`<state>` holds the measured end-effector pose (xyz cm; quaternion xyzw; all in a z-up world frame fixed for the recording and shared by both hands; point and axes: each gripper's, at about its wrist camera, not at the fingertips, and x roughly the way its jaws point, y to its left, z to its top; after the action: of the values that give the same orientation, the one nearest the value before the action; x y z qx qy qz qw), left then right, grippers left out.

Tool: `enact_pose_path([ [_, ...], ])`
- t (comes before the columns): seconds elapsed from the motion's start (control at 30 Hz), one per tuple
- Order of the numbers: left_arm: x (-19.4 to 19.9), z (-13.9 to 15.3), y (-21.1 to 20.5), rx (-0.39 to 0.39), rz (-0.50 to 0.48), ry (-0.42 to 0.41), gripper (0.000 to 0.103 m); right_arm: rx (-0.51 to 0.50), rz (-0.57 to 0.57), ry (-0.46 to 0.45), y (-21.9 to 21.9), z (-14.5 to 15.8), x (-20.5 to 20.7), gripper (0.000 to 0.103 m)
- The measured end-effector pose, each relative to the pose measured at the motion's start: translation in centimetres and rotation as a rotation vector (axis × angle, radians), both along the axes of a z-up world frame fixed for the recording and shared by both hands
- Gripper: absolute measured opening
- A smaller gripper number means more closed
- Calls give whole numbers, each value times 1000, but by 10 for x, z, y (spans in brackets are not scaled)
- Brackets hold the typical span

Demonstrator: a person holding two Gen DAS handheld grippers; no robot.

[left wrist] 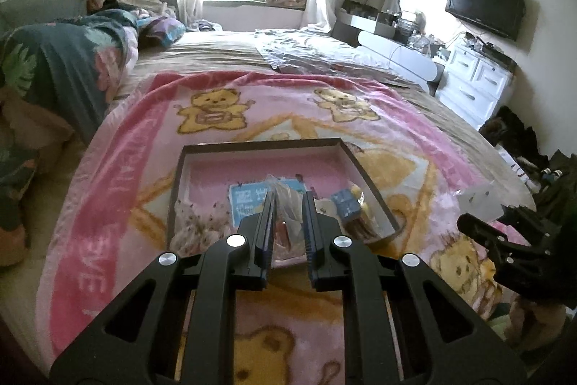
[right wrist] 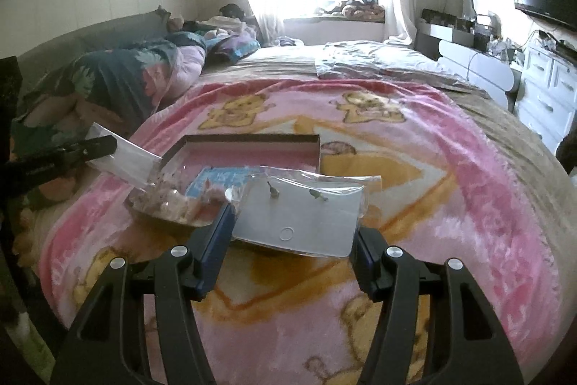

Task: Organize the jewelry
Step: 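Lower the packet into the tray with the left tool while the right tool releases the earring packet there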

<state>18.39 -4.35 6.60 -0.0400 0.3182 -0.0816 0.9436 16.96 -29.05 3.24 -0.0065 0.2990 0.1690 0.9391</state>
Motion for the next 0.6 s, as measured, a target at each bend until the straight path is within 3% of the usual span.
enact_pose_path([
  [0.6, 65, -24, 10, 18, 41, 57, 8, -6, 79, 3, 37, 4, 69, 59],
])
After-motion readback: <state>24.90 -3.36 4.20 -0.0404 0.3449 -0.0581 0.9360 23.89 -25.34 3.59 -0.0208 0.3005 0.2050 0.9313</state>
